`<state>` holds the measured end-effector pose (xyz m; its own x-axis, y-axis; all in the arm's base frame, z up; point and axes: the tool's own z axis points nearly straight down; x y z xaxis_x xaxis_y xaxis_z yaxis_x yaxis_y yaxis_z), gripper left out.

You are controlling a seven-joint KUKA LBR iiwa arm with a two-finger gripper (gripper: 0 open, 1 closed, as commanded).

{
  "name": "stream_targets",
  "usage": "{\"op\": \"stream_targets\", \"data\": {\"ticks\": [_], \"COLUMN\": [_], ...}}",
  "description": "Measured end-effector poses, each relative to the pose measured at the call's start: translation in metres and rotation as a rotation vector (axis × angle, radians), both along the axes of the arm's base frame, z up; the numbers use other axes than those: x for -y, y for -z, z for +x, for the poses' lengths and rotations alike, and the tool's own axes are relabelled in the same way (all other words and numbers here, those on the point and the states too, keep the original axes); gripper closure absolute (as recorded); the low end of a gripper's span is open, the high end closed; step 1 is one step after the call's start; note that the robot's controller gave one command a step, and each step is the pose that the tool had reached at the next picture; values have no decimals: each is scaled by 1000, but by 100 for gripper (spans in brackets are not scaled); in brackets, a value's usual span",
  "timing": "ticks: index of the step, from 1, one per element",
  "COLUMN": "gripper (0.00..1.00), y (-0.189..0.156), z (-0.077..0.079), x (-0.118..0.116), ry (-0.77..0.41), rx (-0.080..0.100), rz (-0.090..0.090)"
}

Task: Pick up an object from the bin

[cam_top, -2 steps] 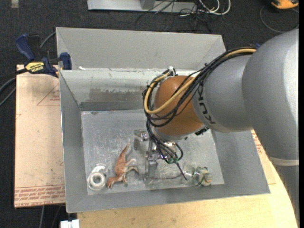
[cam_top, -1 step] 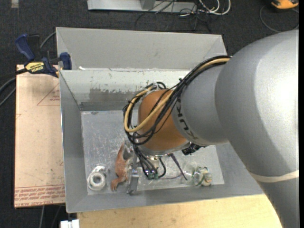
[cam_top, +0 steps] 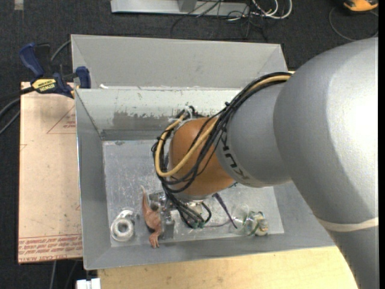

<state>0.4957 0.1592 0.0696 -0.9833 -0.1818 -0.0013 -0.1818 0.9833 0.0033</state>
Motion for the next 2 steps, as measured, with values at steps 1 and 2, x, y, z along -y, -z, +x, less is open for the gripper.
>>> {"op": "stream_targets", "data": {"ticks": [1,2], "gripper": [100,100], "y": [0,-116], "z": [0,9], "x": [0,8], "ry": [0,8], "rx": [0,-3], "rz": [0,-1]}}
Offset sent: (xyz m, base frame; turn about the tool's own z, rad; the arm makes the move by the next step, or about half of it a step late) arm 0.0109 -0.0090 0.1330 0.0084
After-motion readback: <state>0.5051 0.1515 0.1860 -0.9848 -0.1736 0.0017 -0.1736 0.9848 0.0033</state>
